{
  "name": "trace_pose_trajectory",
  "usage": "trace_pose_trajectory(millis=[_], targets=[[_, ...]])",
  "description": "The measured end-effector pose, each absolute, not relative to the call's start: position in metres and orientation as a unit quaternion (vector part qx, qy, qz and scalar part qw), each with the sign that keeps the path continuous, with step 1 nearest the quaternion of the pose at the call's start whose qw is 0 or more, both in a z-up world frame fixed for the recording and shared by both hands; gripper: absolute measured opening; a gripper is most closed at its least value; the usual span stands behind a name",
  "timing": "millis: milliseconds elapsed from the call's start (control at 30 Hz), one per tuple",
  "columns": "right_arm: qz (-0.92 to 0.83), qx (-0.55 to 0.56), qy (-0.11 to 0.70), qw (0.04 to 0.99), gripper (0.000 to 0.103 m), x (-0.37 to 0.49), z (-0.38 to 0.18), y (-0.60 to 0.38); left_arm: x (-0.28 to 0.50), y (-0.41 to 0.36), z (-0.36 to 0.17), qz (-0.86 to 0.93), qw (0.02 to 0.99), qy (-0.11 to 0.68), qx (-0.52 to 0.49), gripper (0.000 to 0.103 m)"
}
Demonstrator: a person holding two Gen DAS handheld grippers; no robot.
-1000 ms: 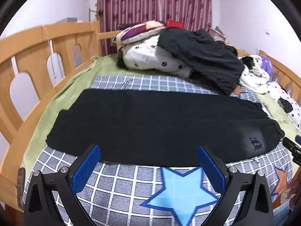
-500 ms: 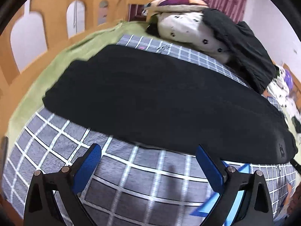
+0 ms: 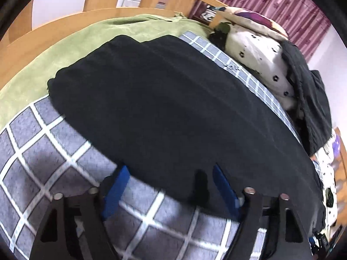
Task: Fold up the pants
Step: 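Grasp the sweatpants leg cuffs with the left and right grippers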
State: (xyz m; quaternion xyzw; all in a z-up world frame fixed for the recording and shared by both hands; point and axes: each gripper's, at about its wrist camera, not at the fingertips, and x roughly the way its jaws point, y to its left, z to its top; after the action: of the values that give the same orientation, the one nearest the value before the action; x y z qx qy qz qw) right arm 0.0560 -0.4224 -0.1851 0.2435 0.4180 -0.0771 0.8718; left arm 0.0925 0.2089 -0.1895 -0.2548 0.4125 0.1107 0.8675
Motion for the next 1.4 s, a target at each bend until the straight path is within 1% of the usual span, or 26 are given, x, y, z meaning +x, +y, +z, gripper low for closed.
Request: trace_pose_trajectory(millis=[33,67,100,133,167,233,400,500,633,800,933,1067,1100,1133,1167,1200,1233,1267,1300,1400], targets=[[-0.081,0.241,0.414,0.874,0.053,0.060,-0.185,-0.422,0.096,0.210,-0.191,0.120,0.867,0.413,-0.254,0.059],[-0.084,0.238,0.413,0.875,0.048,0.065,-0.186,-0.423,0.098,0.210,-0.190,0.126,0.866,0.413,-0.253,0.047],[-0.092,0.235,0.412,0.876,0.030,0.069,-0.187,-0.423,0.100,0.211,-0.189,0.132,0.866,0.414,-0.249,0.039],[-0.098,0.233,0.408,0.877,0.020,0.072,-0.186,-0.424,0.102,0.210,-0.187,0.138,0.866,0.418,-0.238,0.023],[-0.094,0.237,0.399,0.881,0.019,0.073,-0.183,-0.425,0.104,0.210,-0.183,0.144,0.867,0.424,-0.217,0.015],[-0.089,0.235,0.387,0.887,0.017,0.075,-0.173,-0.426,0.106,0.209,-0.169,0.130,0.876,0.420,-0.201,0.012],[-0.056,0.191,0.365,0.909,0.016,0.092,-0.122,-0.422,0.116,0.207,-0.114,0.098,0.905,0.374,-0.178,0.011],[-0.037,0.170,0.346,0.922,0.016,0.117,-0.089,-0.422,0.137,0.202,-0.089,0.093,0.917,0.352,-0.163,0.011],[-0.026,0.160,0.335,0.928,0.015,0.157,-0.068,-0.425,0.180,0.191,-0.069,0.100,0.932,0.321,-0.136,0.011],[-0.020,0.159,0.338,0.927,0.015,0.209,-0.075,-0.428,0.234,0.184,-0.077,0.111,0.937,0.307,-0.125,0.011],[-0.024,0.157,0.350,0.923,0.016,0.256,-0.092,-0.424,0.279,0.181,-0.101,0.122,0.934,0.314,-0.122,0.011],[-0.032,0.157,0.379,0.911,0.017,0.292,-0.123,-0.427,0.315,0.172,-0.129,0.135,0.926,0.336,-0.109,0.011],[-0.034,0.160,0.386,0.908,0.019,0.298,-0.129,-0.429,0.320,0.172,-0.134,0.140,0.922,0.343,-0.112,0.013],[-0.035,0.164,0.388,0.906,0.024,0.300,-0.132,-0.430,0.323,0.171,-0.137,0.143,0.919,0.348,-0.119,0.015],[-0.037,0.170,0.389,0.904,0.027,0.301,-0.134,-0.432,0.324,0.170,-0.136,0.140,0.917,0.351,-0.125,0.028],[-0.040,0.173,0.390,0.904,0.038,0.300,-0.134,-0.433,0.324,0.169,-0.134,0.130,0.916,0.355,-0.132,0.043],[-0.039,0.172,0.386,0.905,0.049,0.296,-0.132,-0.433,0.322,0.168,-0.131,0.120,0.916,0.357,-0.138,0.053],[-0.038,0.170,0.379,0.909,0.052,0.290,-0.127,-0.432,0.315,0.166,-0.125,0.109,0.919,0.352,-0.144,0.070],[-0.036,0.166,0.367,0.915,0.055,0.280,-0.121,-0.431,0.306,0.164,-0.119,0.104,0.923,0.341,-0.144,0.074],[-0.030,0.139,0.365,0.920,0.056,0.250,-0.107,-0.424,0.277,0.157,-0.107,0.101,0.928,0.340,-0.117,0.075]])
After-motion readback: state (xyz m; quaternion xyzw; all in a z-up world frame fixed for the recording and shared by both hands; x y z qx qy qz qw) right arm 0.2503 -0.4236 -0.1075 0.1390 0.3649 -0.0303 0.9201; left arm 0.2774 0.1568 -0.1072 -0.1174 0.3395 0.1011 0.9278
